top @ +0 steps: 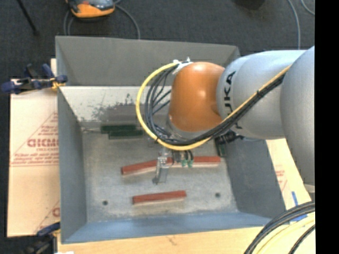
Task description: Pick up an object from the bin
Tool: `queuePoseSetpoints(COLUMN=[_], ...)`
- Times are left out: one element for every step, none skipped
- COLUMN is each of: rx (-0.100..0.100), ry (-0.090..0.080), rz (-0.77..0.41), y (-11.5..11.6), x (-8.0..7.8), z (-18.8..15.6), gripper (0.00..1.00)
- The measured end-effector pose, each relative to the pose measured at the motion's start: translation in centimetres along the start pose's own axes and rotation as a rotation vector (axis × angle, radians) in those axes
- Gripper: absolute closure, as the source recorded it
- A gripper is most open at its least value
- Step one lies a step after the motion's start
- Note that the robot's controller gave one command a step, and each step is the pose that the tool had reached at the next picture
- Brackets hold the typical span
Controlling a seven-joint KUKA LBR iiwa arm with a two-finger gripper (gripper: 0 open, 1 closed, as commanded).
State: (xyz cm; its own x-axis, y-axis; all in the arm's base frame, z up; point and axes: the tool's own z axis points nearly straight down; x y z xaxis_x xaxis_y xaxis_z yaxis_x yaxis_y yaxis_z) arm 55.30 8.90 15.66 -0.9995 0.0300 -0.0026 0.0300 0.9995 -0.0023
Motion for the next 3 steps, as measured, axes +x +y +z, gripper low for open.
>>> queuePoseSetpoints(rx=[-0.002, -0.003, -0.004], ry=[-0.001, -0.001, -0.006], rz=[0.144, 0.144, 0.145], y=[-3.0, -3.0, -3.2], x=[-2.8, -2.8, -2.5], z=[6.8, 6.8, -8.7], gripper=[1.0, 1.0, 1.0])
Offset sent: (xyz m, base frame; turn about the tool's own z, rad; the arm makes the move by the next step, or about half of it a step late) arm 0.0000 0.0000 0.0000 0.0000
